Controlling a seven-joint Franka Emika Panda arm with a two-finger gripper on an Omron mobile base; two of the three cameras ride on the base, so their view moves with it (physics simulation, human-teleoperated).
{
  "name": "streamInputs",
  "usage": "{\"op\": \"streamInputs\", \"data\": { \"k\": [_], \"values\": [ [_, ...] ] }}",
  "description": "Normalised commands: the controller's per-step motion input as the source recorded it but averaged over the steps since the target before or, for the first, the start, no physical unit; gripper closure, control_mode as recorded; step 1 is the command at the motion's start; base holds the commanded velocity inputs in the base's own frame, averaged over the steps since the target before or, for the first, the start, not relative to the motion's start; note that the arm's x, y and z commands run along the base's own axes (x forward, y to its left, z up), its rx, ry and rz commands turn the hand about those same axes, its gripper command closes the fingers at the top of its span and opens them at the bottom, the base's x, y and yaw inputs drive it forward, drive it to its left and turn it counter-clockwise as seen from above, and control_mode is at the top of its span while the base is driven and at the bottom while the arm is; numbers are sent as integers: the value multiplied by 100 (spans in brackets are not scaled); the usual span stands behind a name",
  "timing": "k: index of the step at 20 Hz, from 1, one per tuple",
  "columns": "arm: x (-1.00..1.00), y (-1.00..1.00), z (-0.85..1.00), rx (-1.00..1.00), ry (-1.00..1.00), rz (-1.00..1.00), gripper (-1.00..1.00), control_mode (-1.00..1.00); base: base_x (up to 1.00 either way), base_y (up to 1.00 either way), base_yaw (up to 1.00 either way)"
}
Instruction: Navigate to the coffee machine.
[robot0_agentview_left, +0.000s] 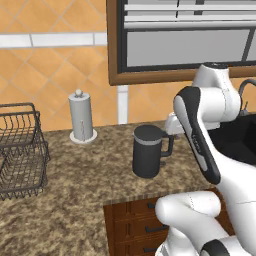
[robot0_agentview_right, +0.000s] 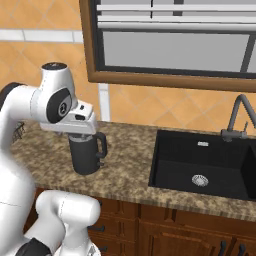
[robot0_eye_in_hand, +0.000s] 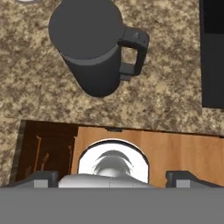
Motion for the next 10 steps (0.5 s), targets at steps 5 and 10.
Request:
{"op": "streamInputs", "data": {
  "k": [5,10],
  "values": [
    [-69,0,0,-1,0,0,-100,-100,0,0,0],
    [-36,0,0,0,-1,0,-100,-100,0,0,0]
  ]
}}
